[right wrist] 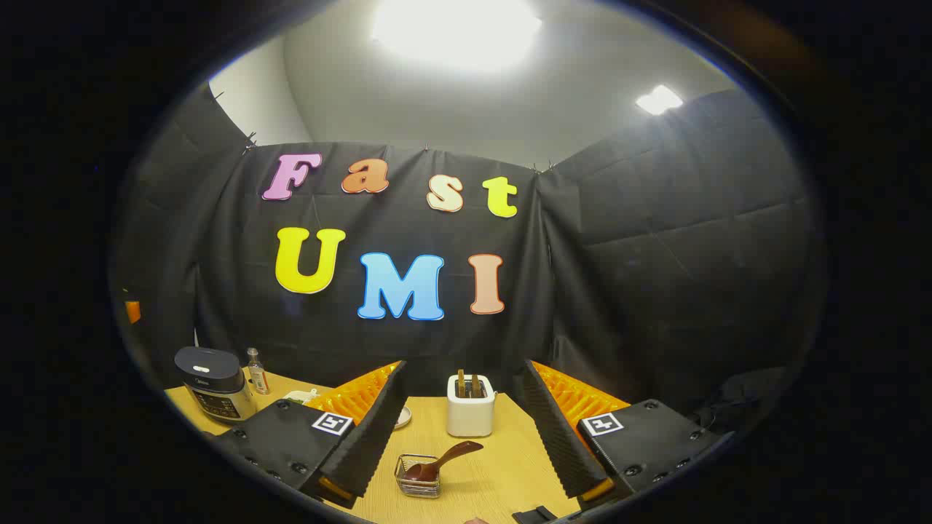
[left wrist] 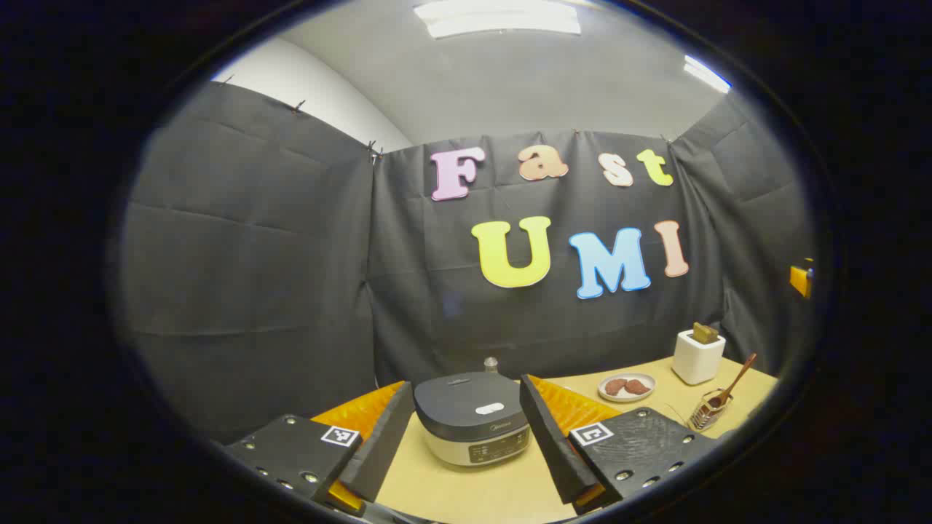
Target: Close the left gripper, press the button to open the rice cooker; take a wooden spoon from the chopstick holder with the right hand, scoop a spoonful of rice and pour it into the rice cooker, then put the wooden spoon back into the chopstick holder.
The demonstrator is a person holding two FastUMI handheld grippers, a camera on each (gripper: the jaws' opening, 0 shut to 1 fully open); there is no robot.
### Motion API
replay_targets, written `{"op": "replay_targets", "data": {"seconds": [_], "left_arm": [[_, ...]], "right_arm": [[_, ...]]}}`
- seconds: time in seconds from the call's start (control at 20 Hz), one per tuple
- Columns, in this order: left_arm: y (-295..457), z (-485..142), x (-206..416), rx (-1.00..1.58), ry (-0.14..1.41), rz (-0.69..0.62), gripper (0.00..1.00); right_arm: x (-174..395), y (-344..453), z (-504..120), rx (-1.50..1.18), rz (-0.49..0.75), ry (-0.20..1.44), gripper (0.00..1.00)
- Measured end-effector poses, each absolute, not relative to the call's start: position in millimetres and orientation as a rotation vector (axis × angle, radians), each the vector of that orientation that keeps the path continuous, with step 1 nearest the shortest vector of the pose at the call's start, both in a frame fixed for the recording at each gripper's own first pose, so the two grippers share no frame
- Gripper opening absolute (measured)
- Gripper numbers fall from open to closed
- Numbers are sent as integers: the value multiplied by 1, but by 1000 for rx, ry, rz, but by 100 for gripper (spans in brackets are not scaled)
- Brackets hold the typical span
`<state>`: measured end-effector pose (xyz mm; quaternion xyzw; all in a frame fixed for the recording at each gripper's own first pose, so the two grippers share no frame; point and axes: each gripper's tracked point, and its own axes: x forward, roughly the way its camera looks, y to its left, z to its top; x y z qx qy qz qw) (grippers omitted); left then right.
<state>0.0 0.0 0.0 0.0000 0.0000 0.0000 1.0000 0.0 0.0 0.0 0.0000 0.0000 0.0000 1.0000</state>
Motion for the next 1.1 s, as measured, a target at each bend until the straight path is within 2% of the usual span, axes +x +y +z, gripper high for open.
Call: {"op": "replay_targets", "data": {"seconds": [1.1], "left_arm": [[-18,28,-8,-4,-27,-9,89]], "right_arm": [[3,-19,-2,39,0,-4,98]]}}
